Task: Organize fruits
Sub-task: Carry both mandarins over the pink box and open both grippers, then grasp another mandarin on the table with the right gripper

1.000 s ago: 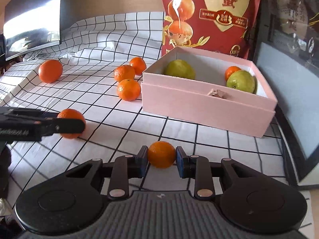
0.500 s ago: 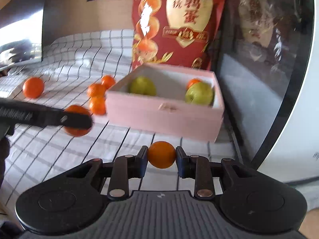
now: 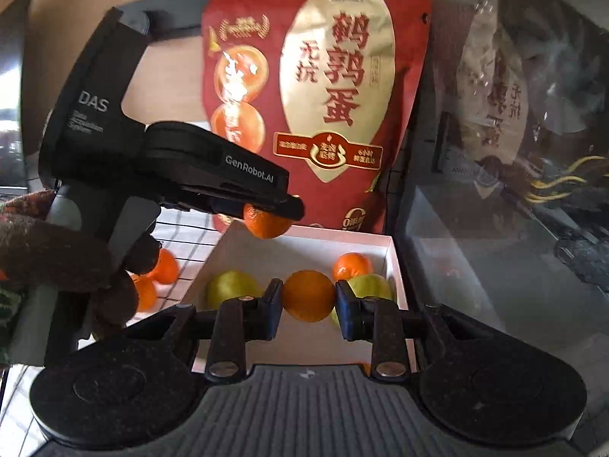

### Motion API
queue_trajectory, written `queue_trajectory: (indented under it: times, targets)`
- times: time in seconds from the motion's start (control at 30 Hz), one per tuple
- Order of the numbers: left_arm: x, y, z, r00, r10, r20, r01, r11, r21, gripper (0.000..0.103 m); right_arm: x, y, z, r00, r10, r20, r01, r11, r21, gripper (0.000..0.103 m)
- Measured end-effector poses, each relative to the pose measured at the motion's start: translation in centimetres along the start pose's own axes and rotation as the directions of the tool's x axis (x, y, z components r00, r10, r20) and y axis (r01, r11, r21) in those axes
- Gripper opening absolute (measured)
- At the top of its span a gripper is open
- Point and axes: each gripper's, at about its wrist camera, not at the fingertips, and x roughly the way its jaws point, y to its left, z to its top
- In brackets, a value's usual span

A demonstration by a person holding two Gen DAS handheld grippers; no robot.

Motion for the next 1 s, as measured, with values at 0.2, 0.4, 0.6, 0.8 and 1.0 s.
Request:
queue_trajectory:
  times: [0.2,0.4,0.6,0.8,1.0]
  targets:
    - [2.5,2.1,-1.6,0.997,-0.005,-0.078,0.001,0.999,-0.054,0.047,3.9,-0.9,-1.0,0.997,0.013,-0.07,-0.009,0.998,0.054,0.029]
    - [0.0,1.6,-1.7,1.0,-0.028,0.012,0.027,0.999,0.038,0.048,5.0,-0.6,-2.3,0.993,0.064,-0.098,-0.058,0.996,0.063,0.035]
    - [-5.6,3.3,-3.1,0.991,-0.065,0.12,0.062,0.997,0.036,0.048,4.1,-0.2,-1.4,0.996,0.062,-0.063,-0.06,0.997,0.038,0.059]
    - [-10.9,9.6,-8.3,0.981,0.089,0.171,-0.076,0.994,-0.08,0.048,3.0,-0.3,-0.7,1.0,-0.011,-0.017,0.012,1.0,0.022,0.067]
    - [-16.5,15.6,-12.9,0.912,0.241,0.331,-0.179,0.962,-0.207,0.048,2.9,2.5,2.5,0.996,0.088,-0.026,-0.087,0.995,0.041,0.067]
